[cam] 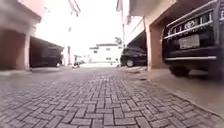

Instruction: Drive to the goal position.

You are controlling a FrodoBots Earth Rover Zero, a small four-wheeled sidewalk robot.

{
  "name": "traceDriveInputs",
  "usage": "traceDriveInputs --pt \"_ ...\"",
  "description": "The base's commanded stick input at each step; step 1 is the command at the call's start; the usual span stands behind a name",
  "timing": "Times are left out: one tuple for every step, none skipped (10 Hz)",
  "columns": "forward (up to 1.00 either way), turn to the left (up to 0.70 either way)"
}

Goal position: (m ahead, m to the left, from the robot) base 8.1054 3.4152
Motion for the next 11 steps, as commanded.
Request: traceDriveInputs --pt "0.7 0.0" --pt "0.7 0.0" --pt "0.7 0.0" --pt "0.7 0.0" --pt "0.7 0.0" --pt "0.7 0.0" --pt "0.7 0.0" --pt "0.7 0.0" --pt "0.7 0.0" --pt "0.7 0.0" --pt "0.7 0.0"
